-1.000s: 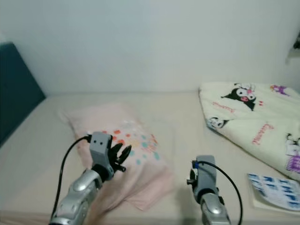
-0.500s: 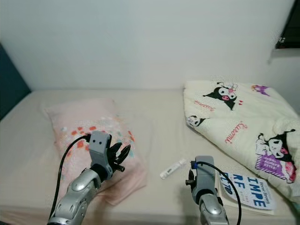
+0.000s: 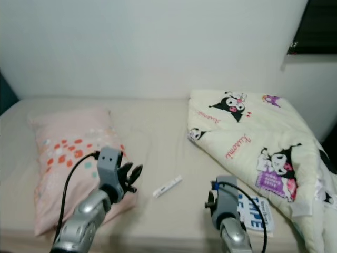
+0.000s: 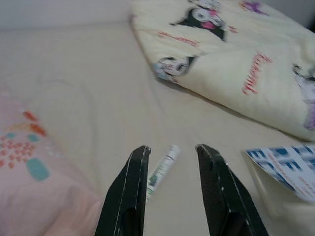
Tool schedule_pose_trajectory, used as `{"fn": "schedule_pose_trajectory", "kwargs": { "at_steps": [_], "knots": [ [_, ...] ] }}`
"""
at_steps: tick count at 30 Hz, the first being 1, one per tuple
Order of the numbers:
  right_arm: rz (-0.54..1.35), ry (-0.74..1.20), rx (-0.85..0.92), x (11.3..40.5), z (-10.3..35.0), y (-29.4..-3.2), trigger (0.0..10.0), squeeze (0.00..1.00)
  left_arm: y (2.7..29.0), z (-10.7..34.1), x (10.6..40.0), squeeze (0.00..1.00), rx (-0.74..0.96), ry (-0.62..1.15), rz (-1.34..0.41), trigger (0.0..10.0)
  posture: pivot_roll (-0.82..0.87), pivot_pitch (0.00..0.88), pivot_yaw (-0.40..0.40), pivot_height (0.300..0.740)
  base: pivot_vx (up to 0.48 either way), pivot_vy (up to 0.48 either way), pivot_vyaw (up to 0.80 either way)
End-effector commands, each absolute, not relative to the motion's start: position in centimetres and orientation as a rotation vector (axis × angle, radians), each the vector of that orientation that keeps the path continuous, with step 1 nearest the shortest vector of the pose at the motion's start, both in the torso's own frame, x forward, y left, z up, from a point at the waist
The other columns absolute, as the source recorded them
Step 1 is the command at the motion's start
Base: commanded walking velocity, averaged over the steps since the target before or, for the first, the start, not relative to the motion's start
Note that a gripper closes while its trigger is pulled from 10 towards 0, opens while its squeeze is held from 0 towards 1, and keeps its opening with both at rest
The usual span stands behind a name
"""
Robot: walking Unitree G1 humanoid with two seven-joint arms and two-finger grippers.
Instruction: Clean up the room
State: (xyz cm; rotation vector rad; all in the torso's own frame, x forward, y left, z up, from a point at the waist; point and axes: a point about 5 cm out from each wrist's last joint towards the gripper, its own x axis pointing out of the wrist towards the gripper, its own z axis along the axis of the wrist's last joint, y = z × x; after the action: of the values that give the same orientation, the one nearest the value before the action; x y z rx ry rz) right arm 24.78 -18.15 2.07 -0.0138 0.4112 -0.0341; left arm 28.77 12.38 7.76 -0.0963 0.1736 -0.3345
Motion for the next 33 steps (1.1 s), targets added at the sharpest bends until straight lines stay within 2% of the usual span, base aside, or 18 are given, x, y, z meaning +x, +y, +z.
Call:
{"fn": "schedule_pose_trajectory", "kwargs": {
  "at_steps": [1,17,21,33],
  "knots": [
    [-0.025,0.421,0.009,24.60,1.84,-17.50,10.0,0.00,13.00,7.53,28.84,0.00,-0.098,0.184,-0.304,10.0,0.01,0.010,0.054,0.740,0.000,0.480,0.00],
    [-0.025,0.413,0.011,24.58,1.97,-17.44,10.0,0.00,13.53,7.76,29.22,0.00,-0.054,0.165,-0.253,10.0,0.01,0.016,0.054,0.740,0.000,0.030,0.00],
    [-0.024,0.409,0.010,24.64,2.04,-17.43,10.0,0.00,13.43,7.94,29.22,0.00,-0.070,0.149,-0.262,10.0,0.01,0.017,0.053,0.740,0.000,0.379,0.00],
    [-0.030,0.376,0.007,25.04,2.52,-17.58,10.0,0.00,13.23,8.02,29.36,0.00,-0.056,0.140,-0.253,10.0,0.01,0.011,0.052,0.740,0.000,0.000,0.00]
  ]
}}
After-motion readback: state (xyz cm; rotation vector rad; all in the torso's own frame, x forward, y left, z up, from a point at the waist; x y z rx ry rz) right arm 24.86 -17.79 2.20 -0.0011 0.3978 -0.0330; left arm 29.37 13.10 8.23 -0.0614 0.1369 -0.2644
